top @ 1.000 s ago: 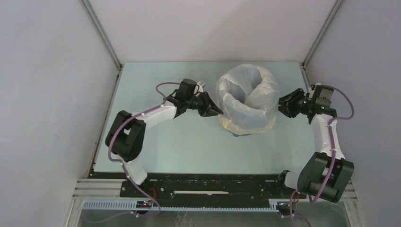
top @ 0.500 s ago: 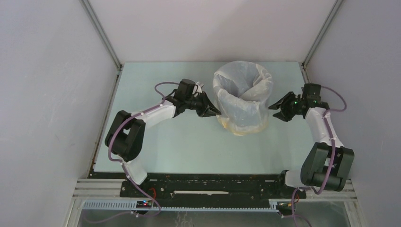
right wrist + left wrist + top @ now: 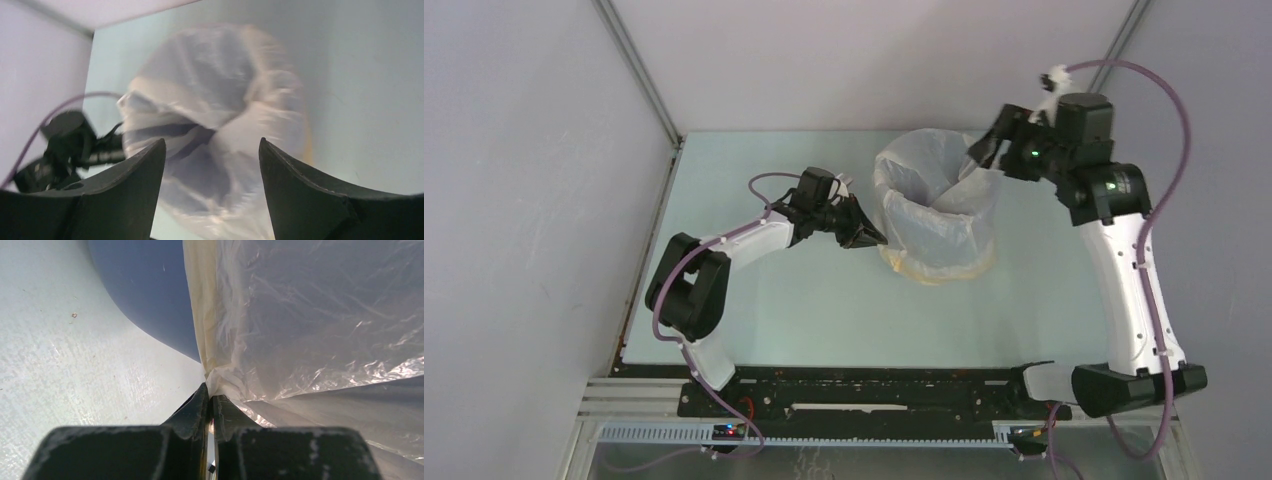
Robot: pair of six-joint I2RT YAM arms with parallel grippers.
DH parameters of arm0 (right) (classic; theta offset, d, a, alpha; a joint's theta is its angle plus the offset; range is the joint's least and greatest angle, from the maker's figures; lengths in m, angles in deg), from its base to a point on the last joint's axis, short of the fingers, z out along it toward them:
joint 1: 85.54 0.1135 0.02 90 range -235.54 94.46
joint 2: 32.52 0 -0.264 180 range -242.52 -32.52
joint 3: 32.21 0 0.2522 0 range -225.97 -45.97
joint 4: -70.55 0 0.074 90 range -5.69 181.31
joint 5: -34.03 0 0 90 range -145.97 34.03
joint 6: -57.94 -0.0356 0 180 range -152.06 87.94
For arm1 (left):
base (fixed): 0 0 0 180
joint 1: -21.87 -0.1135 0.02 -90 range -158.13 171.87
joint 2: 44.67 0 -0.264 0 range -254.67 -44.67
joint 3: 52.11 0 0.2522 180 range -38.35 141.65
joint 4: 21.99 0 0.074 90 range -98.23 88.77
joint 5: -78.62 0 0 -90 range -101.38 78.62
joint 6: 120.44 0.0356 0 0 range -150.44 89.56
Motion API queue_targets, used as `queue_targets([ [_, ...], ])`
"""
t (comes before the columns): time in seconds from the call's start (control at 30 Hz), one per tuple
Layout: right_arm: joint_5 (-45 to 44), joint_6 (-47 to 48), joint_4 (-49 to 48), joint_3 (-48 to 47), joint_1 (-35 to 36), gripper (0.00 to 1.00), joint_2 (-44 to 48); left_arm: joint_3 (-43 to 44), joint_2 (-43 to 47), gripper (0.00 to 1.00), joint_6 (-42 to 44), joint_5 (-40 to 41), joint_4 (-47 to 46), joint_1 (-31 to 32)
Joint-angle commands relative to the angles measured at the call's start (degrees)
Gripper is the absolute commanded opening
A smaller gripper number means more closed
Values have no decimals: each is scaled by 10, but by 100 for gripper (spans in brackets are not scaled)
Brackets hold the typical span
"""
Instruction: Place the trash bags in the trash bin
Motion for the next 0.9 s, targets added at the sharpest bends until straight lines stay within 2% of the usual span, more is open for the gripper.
queue_targets([
  [0.0,-97,88,46,-56,141,78,-60,-3,16,9,19,-10,3,-2],
  [0.07,-127,109,48,-65,195,76,-85,-3,14,9,19,-12,3,-1],
  [0.2,-163,100,69,-60,251,56,-139,-3,15,8,20,-13,2,-2],
  [0.27,-181,100,63,-46,261,51,-154,-3,16,8,21,-12,3,-2],
  [0.47,-231,103,-82,28,242,52,-187,-2,14,6,27,-7,9,-1],
  [0.57,-183,71,-129,27,216,53,-229,-14,16,4,27,-3,8,0],
  [0.63,-163,65,-124,-7,207,53,-268,-17,14,3,29,-6,9,3],
  [0.77,-227,87,-76,-96,215,55,-313,-14,11,0,30,-3,8,7],
  [0.87,-258,89,-108,-83,206,57,-299,-8,5,0,30,-2,10,7],
])
